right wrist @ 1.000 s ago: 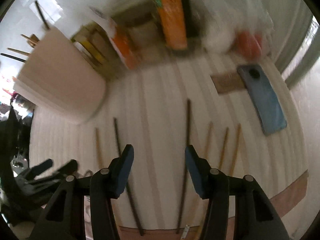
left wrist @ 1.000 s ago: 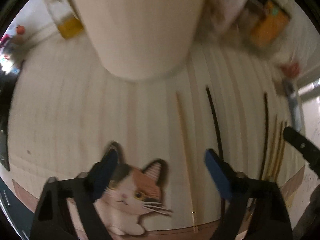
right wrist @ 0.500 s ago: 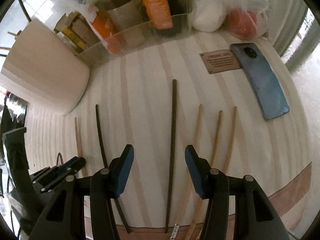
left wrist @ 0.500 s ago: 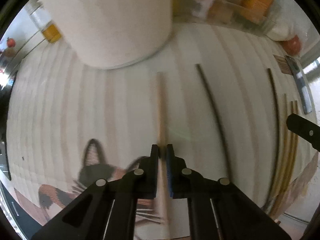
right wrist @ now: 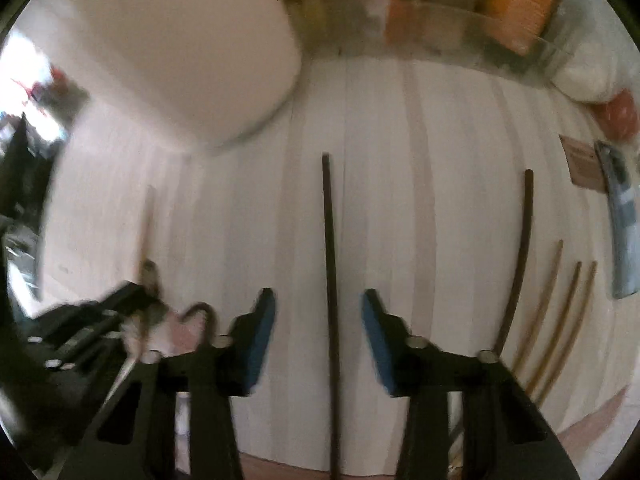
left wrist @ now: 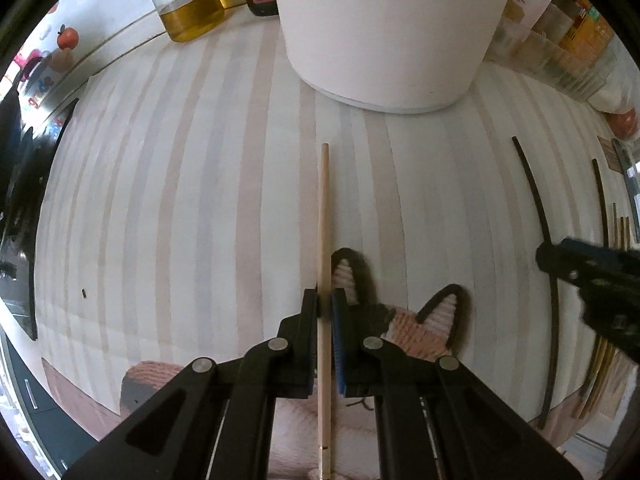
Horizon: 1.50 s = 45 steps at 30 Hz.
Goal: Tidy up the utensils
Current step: 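Grasp a light wooden chopstick with the left tool while the right tool grasps a dark chopstick, then lift both held chopsticks upright and carry them toward the holder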
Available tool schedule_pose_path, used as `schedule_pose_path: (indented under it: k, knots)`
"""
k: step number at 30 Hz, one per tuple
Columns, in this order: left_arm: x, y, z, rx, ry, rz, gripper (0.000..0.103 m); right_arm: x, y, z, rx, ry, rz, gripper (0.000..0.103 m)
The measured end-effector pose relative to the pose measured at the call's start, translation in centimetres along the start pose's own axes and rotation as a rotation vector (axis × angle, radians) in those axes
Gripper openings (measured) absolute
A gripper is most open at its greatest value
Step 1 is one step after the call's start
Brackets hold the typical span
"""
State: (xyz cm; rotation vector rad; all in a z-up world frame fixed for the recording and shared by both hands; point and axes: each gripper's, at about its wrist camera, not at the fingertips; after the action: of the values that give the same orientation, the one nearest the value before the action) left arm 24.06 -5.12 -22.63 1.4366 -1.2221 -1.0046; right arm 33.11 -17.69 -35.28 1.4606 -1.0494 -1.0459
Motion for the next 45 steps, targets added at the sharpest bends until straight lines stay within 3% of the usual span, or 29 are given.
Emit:
schedule_pose_path:
  k: [5,9,16,30,37,45]
  knots:
    - [-2.0,0.3,-0.1,0.001,0.016,0.021,0.005,-1.0,-0.9,0.4,-0.048,0.004,0.084,0.006]
    - [-2.9,-0.1,-0.3,-0.008,0.024,0.038,0.005,-0.4,-0.6,1.6,-0.073,-0.049,0.066,0.006]
    - [-2.4,0.3,1.8,-0.031,-0.006,0.044,0.005,1.4,-0.3,4.6,-0.105,-0.189,-0.062,0.006]
    - [-1.1,-0.1,2.0,-0.031,-0.033,0.033,0.005,0.7,-0.5,4.0,-0.13,-0.13,-0.008,0.006]
    - [-0.7,-0.1,1.5,-0.017,-0.022,0.031,0.005,-0.4,-0.7,3.5,-0.091,-0.117,0.03,0.006]
    - [-1.5,3.4,0.6,0.044,-0.004,0.076,0.004,-1.3,1.2,4.7,0.023,-0.127,-0.021,0.005]
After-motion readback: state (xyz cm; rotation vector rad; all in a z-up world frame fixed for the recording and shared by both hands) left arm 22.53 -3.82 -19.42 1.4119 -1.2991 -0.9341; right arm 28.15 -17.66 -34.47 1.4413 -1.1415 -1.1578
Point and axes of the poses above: each gripper's, at about its wrist camera, not at the fingertips, and y roughly against the way its jaws point, x to its right, z to its underside, and after that the axes turned 14 degrees about y, right-handed
